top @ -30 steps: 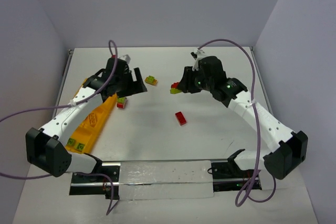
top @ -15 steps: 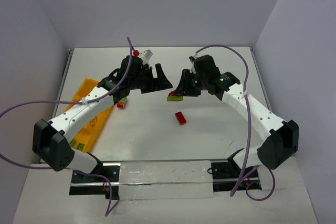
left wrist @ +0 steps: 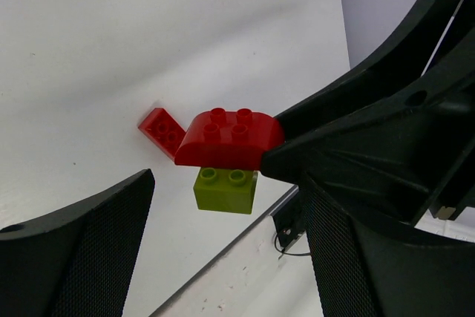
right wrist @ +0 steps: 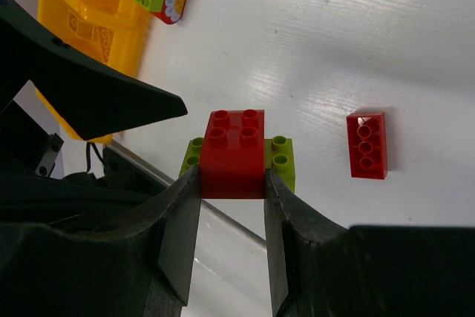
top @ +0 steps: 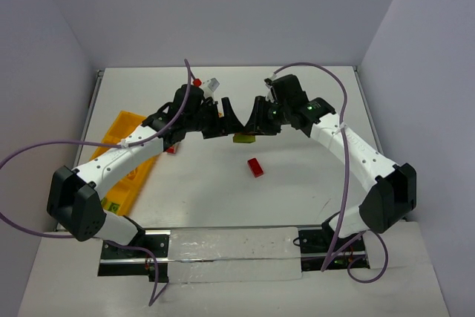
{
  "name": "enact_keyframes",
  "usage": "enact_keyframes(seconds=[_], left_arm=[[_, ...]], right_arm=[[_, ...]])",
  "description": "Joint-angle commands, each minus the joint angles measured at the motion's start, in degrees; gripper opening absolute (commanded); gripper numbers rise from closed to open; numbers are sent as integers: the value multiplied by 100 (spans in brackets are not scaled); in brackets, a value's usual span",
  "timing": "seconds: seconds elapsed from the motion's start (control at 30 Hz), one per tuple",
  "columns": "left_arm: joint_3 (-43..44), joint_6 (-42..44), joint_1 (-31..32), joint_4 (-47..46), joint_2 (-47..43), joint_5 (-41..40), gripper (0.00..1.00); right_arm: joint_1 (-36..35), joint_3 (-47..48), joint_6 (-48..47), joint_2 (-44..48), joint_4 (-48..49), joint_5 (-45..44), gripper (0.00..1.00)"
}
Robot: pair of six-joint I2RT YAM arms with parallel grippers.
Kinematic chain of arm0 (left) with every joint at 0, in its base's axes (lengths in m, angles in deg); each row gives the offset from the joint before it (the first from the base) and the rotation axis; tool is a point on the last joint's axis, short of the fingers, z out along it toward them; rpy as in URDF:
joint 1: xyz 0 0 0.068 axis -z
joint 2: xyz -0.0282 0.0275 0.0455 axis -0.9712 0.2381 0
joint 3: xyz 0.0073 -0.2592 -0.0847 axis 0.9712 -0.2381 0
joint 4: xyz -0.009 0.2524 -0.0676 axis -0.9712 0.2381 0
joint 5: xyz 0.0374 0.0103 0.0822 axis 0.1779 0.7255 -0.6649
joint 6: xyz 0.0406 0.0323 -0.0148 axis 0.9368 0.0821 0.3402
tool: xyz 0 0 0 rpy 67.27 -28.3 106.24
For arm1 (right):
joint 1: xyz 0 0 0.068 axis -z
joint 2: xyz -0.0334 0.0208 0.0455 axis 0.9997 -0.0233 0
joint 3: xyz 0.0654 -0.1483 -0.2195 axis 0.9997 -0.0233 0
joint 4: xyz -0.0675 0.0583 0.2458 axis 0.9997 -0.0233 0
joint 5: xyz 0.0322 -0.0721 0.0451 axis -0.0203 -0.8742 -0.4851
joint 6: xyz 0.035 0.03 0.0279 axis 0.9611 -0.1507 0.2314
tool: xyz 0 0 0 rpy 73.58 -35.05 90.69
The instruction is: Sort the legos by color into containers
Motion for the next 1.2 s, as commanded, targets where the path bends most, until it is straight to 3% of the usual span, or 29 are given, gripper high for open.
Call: enact_keyframes(seconds=[0.0,0.9,1.17], left_arm=[[-69,-71,29,-378,-86,214,85],[-267,-46,38,-529,116,368,75],[-376,-128,38,-670,93,288,49]], right_arm=[[88,388,74,-133,23,206,0],[124,524,45,-170,-29,391,0],[115,516,73,-183,-23,472,0]])
